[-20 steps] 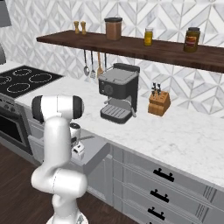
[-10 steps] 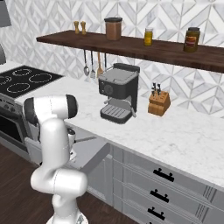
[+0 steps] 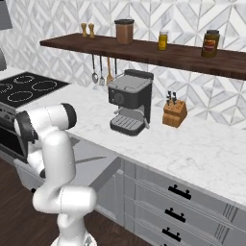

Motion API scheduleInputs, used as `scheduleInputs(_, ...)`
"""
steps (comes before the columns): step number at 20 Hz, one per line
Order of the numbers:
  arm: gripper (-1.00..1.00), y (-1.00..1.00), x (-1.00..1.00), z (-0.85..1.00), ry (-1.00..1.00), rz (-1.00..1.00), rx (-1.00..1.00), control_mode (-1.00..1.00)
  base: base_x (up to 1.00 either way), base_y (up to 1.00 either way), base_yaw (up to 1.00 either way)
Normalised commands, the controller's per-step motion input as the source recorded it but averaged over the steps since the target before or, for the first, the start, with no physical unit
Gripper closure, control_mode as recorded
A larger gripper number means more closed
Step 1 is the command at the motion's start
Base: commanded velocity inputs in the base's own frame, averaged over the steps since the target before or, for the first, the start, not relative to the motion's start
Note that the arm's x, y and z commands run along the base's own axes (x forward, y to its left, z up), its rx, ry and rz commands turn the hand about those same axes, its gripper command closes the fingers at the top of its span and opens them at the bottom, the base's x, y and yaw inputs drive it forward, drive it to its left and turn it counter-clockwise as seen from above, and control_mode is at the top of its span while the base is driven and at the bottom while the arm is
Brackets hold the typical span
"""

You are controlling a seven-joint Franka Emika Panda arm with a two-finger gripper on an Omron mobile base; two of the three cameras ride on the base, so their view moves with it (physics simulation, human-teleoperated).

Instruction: Pick up the knife from the drawer and place it on the cutting board. Then place the meat from the plate to the cutting board.

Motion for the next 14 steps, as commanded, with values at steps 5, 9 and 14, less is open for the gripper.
scheduleInputs(5, -1.00, 0.17, 0.02, 0.11, 0.00, -0.05, 0.00, -1.00, 0.00, 0.00, 0.00)
scheduleInputs(9, -1.00, 0.00, 0.51, 0.36, 0.00, -0.15, -0.02, -1.00, 0.00, 0.00, 0.00)
scheduleInputs(14, -1.00, 0.00, 0.78, 0.57, 0.00, -0.20, -0.08, -1.00, 0.00, 0.00, 0.00)
